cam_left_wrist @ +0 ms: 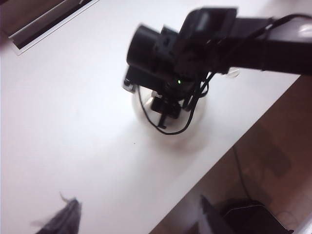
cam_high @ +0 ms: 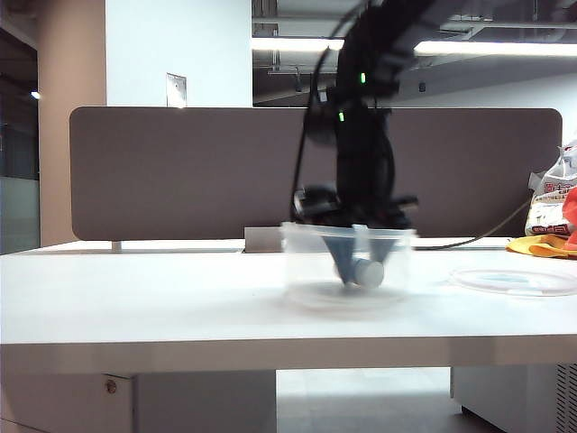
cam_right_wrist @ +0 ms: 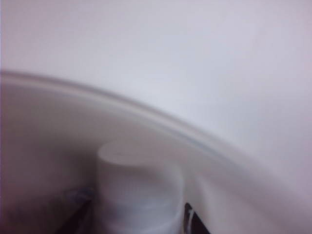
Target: Remove the lid of the round box, pick up the small white medicine bottle inside, and place it on the table.
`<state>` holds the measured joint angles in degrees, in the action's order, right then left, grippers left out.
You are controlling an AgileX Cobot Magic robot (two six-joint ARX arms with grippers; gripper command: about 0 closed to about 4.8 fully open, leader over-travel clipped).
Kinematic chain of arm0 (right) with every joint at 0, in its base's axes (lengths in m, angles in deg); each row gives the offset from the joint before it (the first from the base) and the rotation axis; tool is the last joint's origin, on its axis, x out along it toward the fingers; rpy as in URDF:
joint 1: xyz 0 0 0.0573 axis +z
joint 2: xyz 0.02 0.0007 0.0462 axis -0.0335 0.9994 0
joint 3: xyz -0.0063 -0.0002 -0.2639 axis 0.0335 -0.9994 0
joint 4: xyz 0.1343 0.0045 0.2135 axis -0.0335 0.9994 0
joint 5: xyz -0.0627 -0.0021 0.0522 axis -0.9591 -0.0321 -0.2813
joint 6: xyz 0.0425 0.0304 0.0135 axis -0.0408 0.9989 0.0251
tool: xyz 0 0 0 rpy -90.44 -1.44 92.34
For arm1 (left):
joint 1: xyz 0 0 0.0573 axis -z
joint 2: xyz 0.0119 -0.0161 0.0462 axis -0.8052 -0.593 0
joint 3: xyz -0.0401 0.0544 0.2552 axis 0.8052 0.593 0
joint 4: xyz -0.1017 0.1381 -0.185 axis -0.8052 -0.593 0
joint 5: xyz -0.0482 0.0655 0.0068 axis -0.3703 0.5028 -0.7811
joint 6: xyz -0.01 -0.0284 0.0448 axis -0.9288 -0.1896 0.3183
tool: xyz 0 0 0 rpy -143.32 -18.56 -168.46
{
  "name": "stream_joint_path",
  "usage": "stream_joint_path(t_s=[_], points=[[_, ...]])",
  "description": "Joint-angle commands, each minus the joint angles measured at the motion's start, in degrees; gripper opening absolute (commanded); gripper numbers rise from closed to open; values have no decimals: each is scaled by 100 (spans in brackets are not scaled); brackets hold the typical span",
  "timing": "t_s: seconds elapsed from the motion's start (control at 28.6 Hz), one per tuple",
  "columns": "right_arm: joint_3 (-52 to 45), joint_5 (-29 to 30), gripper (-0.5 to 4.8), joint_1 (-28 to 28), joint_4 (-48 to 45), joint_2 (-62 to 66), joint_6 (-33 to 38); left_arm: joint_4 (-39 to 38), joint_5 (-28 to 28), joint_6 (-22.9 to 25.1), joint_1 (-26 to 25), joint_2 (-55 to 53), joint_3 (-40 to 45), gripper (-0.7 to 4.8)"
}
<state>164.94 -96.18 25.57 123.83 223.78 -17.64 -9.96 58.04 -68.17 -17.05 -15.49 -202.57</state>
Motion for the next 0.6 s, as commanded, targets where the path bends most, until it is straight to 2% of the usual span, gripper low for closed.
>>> stream_joint_path(t_s=[0.04,0.28,0.46,0.6], points=[[13,-177,245,-20,144,-15,22,-2,2,98,-7,33,-13,309],[13,-103,236,-46,157,-17,66,28,2,131,-7,33,-13,309],[13,-92,100,-44,168,-17,66,31,2,151,-7,31,-13,309],[13,83,83,-44,162,-17,70,26,4,170,-7,33,-13,308]])
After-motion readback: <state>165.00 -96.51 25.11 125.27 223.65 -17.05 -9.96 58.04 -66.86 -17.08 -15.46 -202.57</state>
